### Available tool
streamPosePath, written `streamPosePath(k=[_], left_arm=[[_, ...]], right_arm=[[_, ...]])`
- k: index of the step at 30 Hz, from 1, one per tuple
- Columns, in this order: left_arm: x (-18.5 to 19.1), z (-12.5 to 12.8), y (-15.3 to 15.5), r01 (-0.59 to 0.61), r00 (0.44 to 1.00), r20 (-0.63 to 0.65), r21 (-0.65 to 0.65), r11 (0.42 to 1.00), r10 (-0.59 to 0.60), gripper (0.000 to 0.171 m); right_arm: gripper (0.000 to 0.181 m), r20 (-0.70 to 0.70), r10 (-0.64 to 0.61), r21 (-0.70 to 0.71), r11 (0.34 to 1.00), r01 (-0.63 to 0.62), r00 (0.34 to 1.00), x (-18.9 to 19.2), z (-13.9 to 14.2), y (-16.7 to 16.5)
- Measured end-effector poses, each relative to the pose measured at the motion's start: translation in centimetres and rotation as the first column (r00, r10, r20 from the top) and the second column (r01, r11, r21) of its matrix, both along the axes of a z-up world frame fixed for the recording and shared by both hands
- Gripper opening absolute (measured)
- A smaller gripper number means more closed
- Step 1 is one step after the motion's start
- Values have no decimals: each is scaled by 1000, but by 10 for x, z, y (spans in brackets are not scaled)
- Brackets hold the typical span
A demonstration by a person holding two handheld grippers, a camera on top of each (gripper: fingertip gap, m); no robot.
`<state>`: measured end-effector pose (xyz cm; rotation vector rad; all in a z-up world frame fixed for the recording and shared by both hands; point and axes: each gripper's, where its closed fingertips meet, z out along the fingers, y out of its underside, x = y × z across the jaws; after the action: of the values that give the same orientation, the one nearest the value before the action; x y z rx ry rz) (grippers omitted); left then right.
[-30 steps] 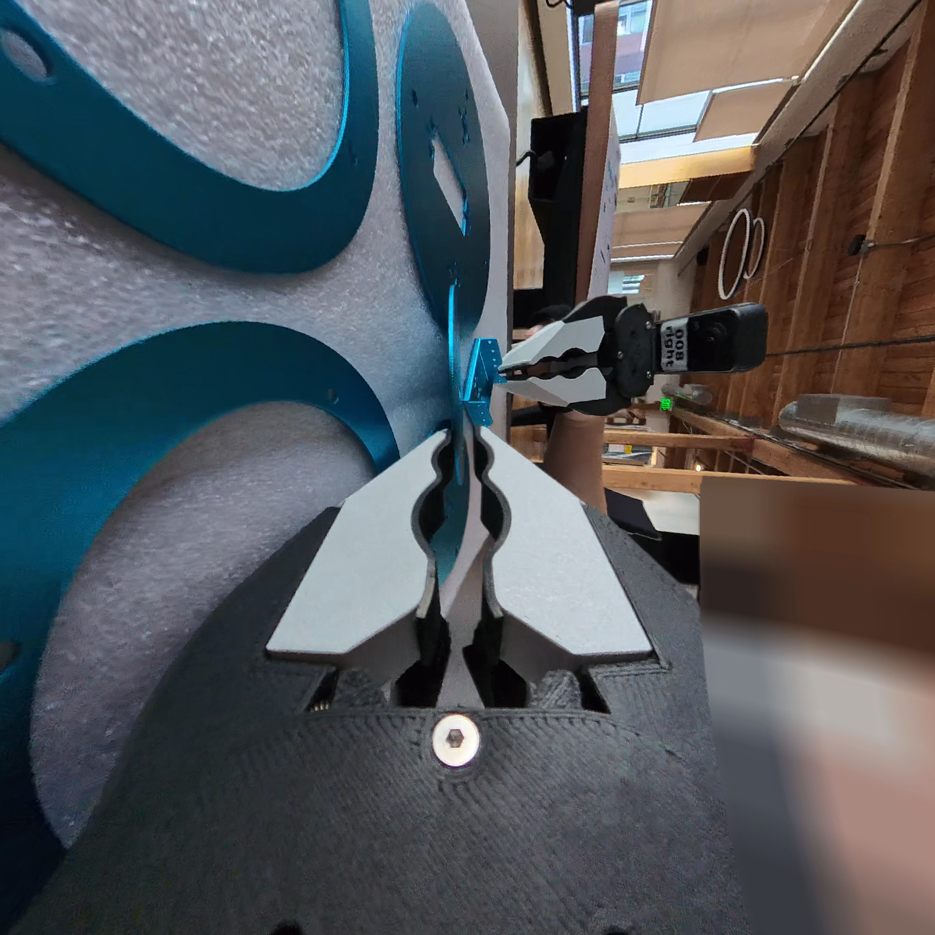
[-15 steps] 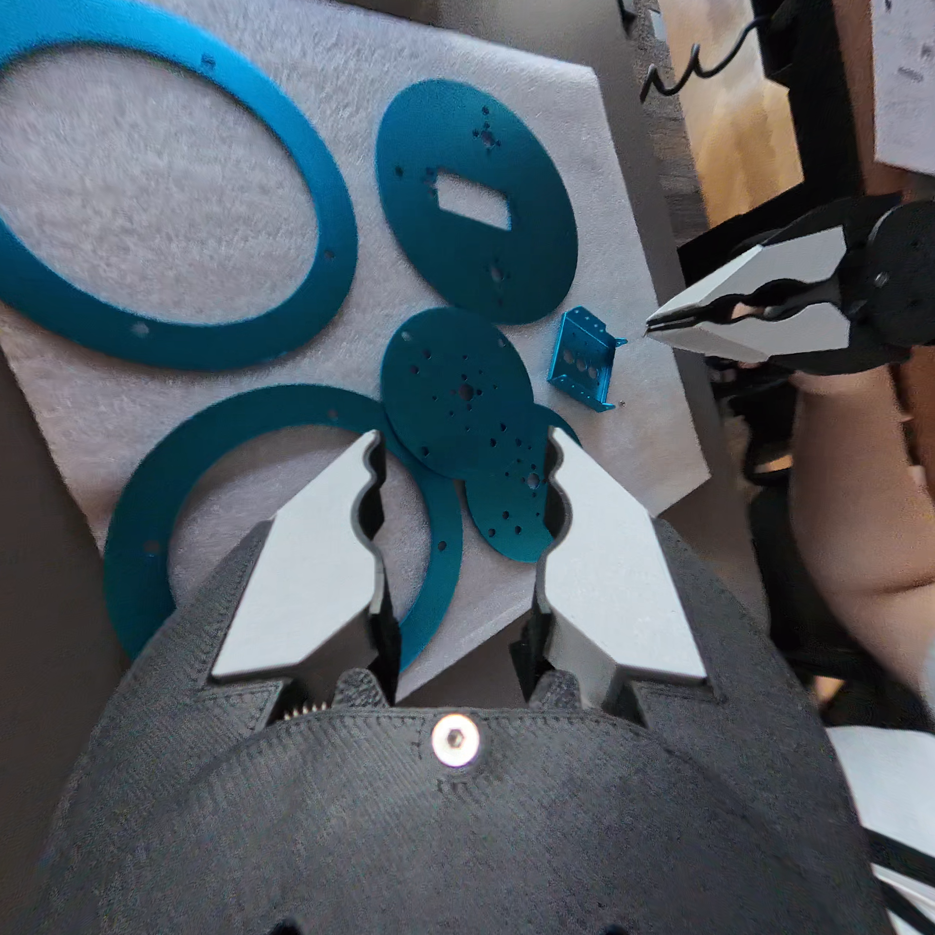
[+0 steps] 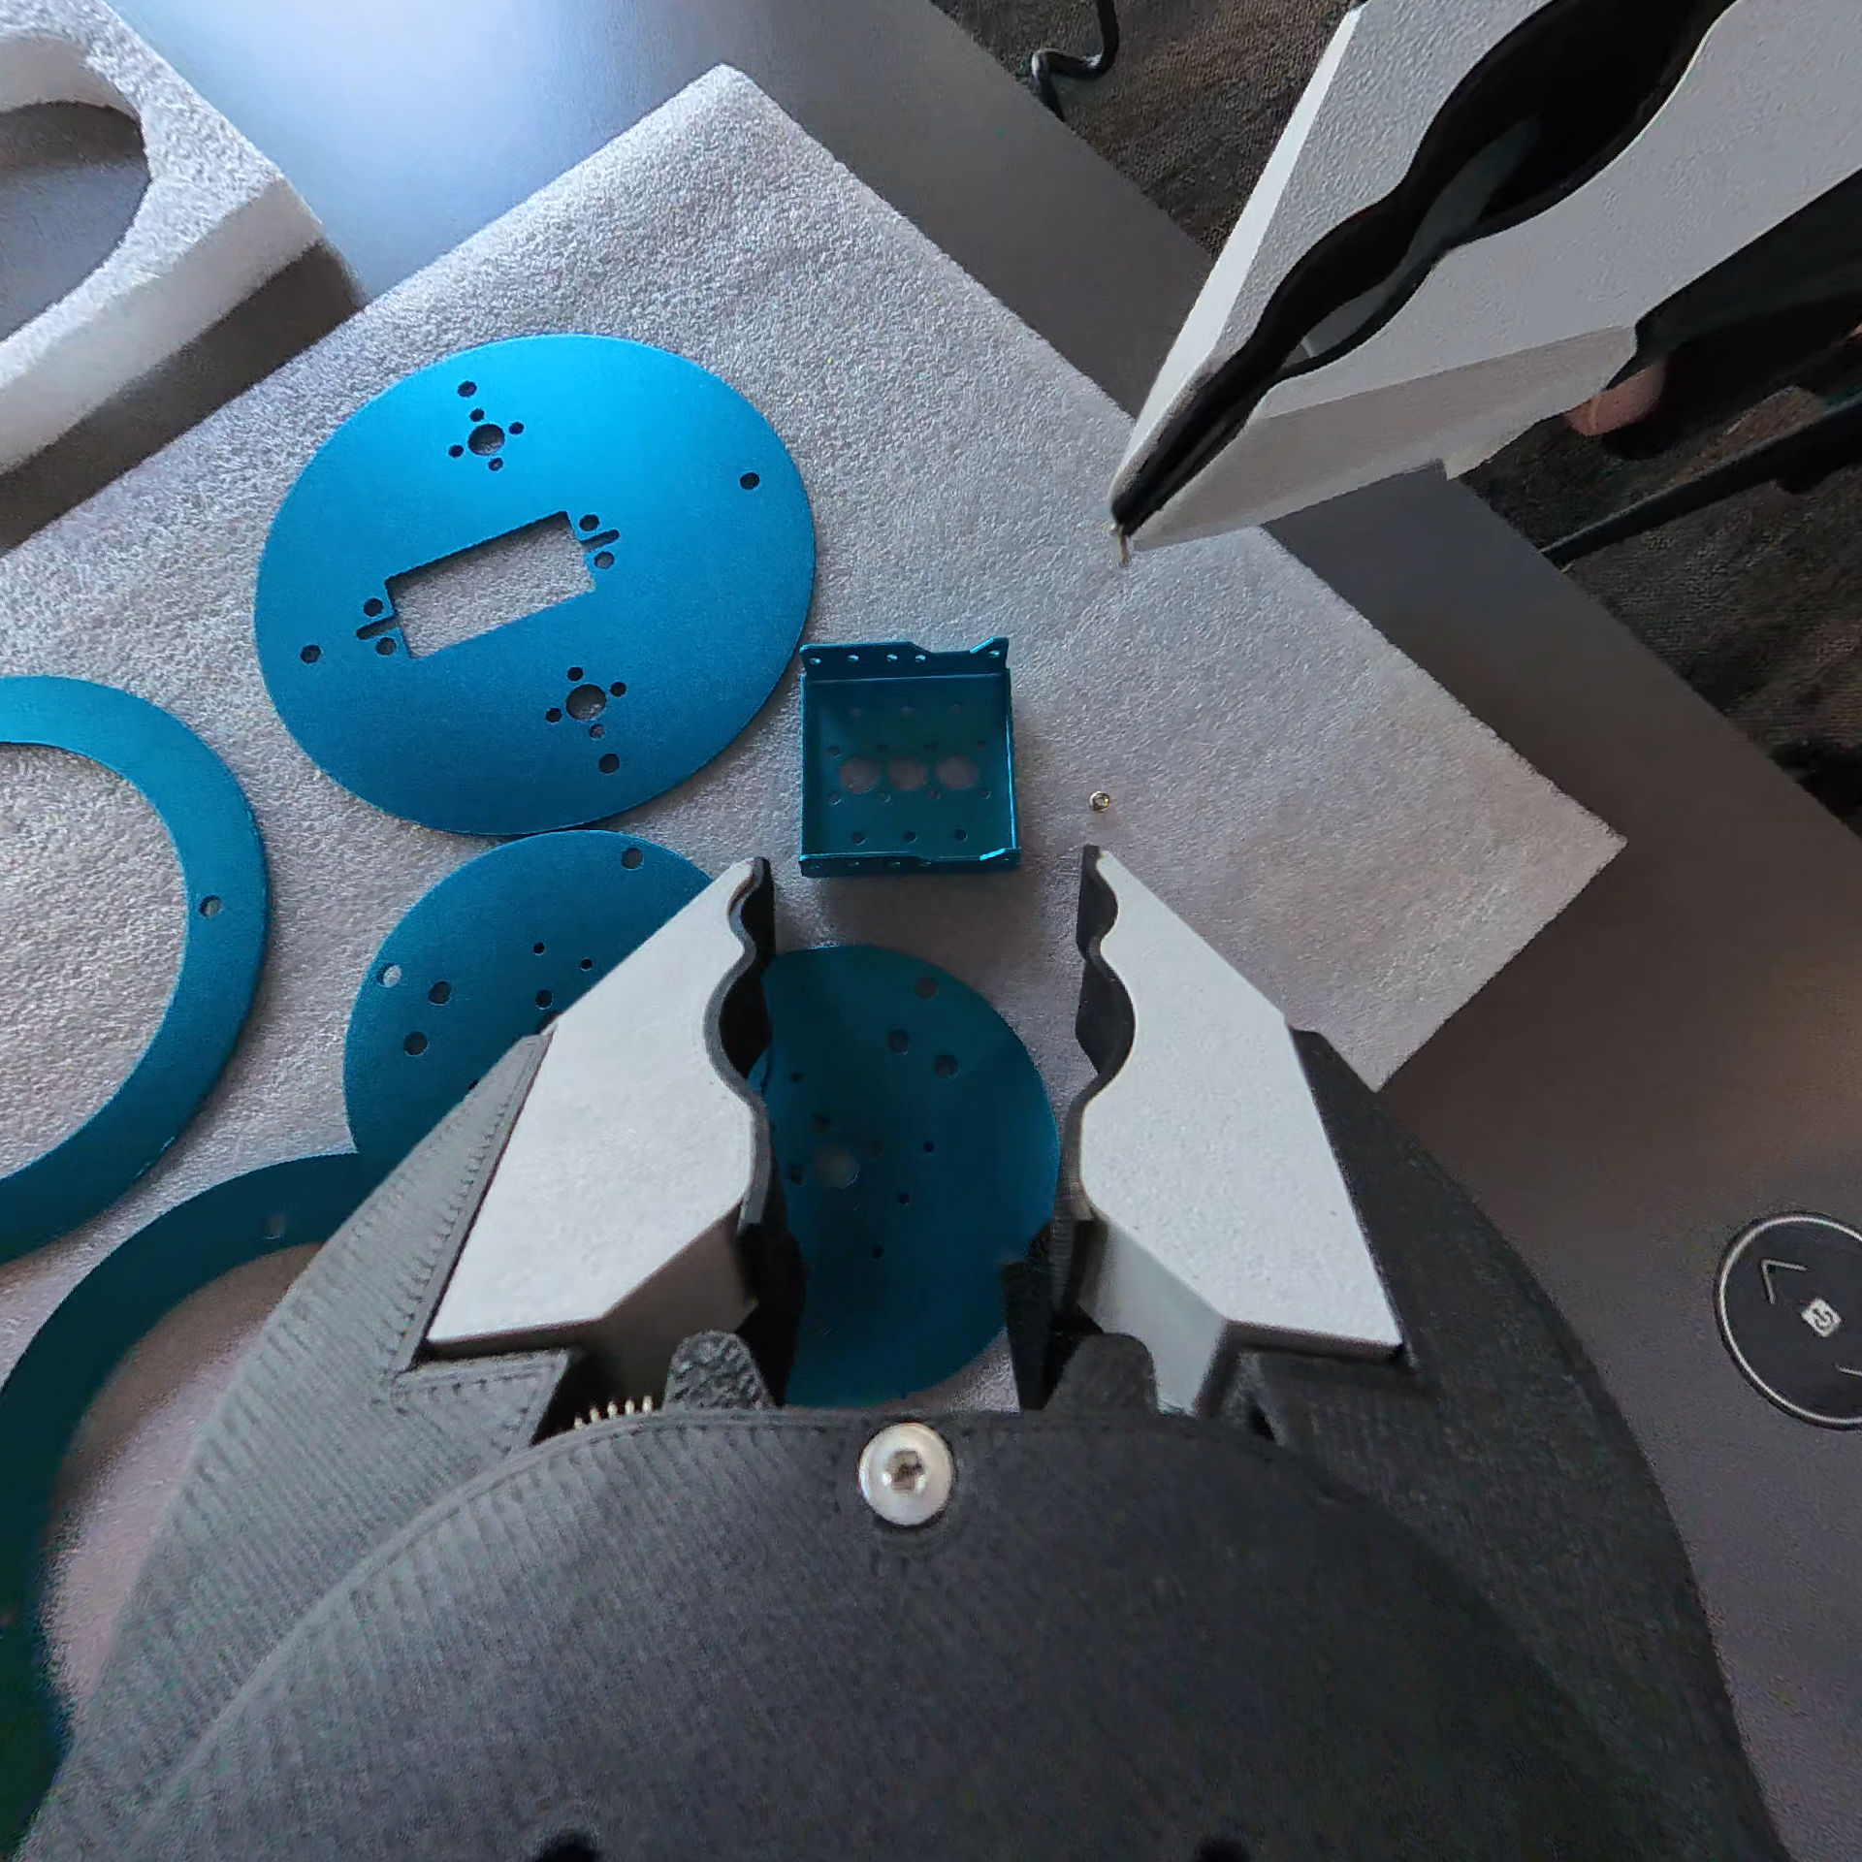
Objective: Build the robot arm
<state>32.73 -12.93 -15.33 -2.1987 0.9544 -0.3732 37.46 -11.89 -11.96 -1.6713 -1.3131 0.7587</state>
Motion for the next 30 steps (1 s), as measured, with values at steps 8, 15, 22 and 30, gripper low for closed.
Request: streamPosePath(k=[8,15,22,30], left_arm=[[-1,4,2,52,999,0,13,999,-52,42],[0,4,-7,139,990,-34,-5,990,-139,41],[-4,13,-17,210,975,-67,-13,978,-210,41],[-4,12,-21,237,968,-78,-25,971,-238,41]], right_arm=[[0,4,-18,22,1000,18,1000,-2,4,3],[0,63,0,167,986,-11,998,-23,9,2],[0,187,150,392,895,-214,971,-52,9,-12],[0,299,197,449,834,-320,934,-63,-7,-16]])
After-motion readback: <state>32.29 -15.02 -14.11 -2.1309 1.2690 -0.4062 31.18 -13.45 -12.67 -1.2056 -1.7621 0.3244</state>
